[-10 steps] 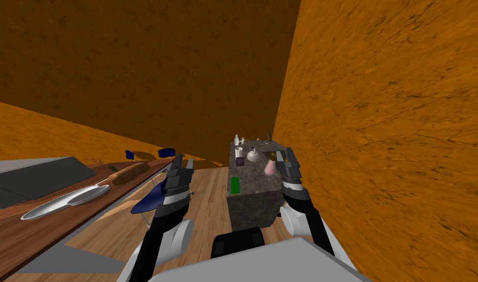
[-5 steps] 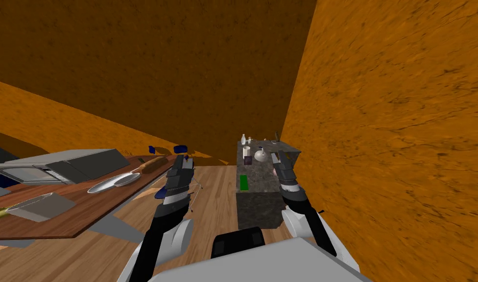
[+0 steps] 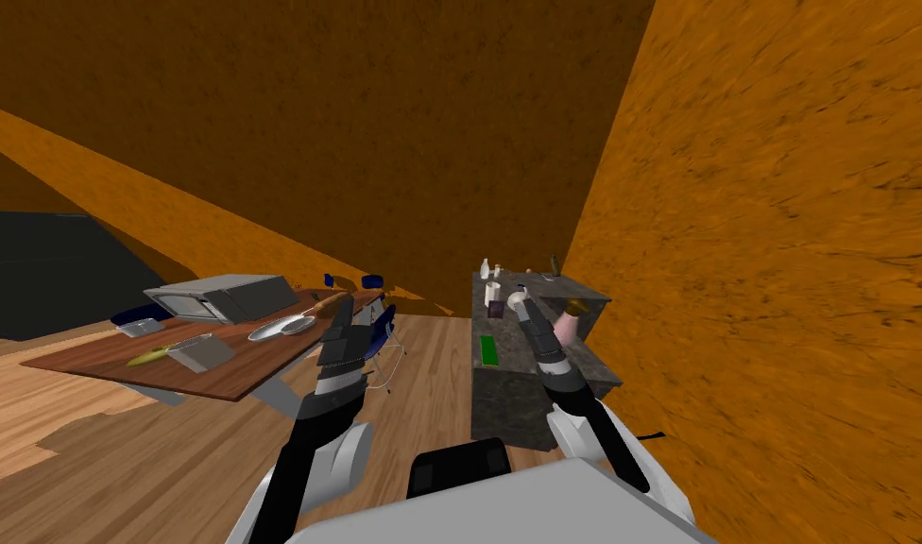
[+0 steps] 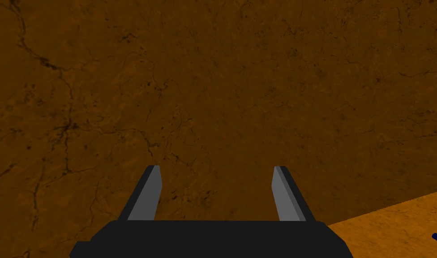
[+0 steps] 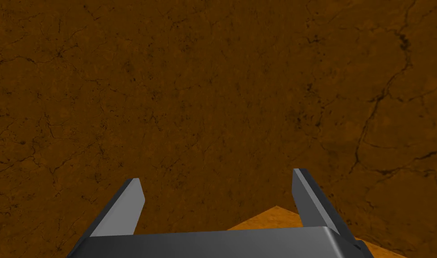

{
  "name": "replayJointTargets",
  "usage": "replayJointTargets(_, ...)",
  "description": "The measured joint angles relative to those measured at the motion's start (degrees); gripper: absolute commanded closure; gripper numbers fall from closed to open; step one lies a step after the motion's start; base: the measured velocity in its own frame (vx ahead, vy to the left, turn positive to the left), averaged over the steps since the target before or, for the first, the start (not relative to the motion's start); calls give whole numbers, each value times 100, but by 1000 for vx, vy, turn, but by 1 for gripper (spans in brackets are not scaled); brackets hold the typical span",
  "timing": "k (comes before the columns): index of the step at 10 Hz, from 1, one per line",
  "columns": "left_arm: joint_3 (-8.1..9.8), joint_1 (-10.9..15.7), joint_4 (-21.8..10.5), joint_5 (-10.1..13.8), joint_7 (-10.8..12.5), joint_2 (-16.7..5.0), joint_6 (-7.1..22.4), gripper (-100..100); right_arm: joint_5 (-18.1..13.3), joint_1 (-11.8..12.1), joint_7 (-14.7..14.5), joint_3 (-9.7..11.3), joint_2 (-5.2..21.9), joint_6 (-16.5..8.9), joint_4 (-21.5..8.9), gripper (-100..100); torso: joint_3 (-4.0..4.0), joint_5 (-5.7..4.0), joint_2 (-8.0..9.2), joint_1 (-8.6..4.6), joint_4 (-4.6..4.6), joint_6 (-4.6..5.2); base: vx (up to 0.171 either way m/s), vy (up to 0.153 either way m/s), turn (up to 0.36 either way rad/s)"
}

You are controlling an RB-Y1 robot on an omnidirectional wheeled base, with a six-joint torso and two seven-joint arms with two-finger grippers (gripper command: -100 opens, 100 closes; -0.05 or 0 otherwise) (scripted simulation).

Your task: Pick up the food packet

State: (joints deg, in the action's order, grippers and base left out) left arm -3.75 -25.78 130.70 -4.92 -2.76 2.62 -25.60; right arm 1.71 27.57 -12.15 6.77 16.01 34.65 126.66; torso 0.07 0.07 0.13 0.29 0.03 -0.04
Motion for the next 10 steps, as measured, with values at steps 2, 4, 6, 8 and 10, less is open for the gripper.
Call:
replayJointTargets(2, 0, -1, 0, 0, 0, 0, 0, 0, 50, -35, -48, 116, 298, 3, -105, -100, -2, 3, -4, 13, 0, 1, -2, 110, 181)
replayJointTargets(4, 0, 0, 0, 0, 0, 0, 0, 0, 87, -65, -114, 268, 579, 31, -238, -100, 0, 3, 0, 13, 0, 1, -20, 103, 228)
replayJointTargets(6, 0, -1, 0, 0, 0, 0, 0, 0, 137, -85, -160, 403, 895, 91, -407, -100, -1, 1, -3, 6, 0, 2, 6, 91, 215)
replayJointTargets(8, 0, -1, 0, 0, 0, 0, 0, 0, 200, -119, -189, 525, 1250, 119, -543, -100, -4, 1, -8, 2, -1, 2, 14, 82, 230)
replayJointTargets(10, 1, -1, 0, 0, 0, 0, 0, 0, 218, -90, -263, 717, 1576, 196, -691, -100, -3, 1, -6, 3, -1, 4, 12, 89, 201)
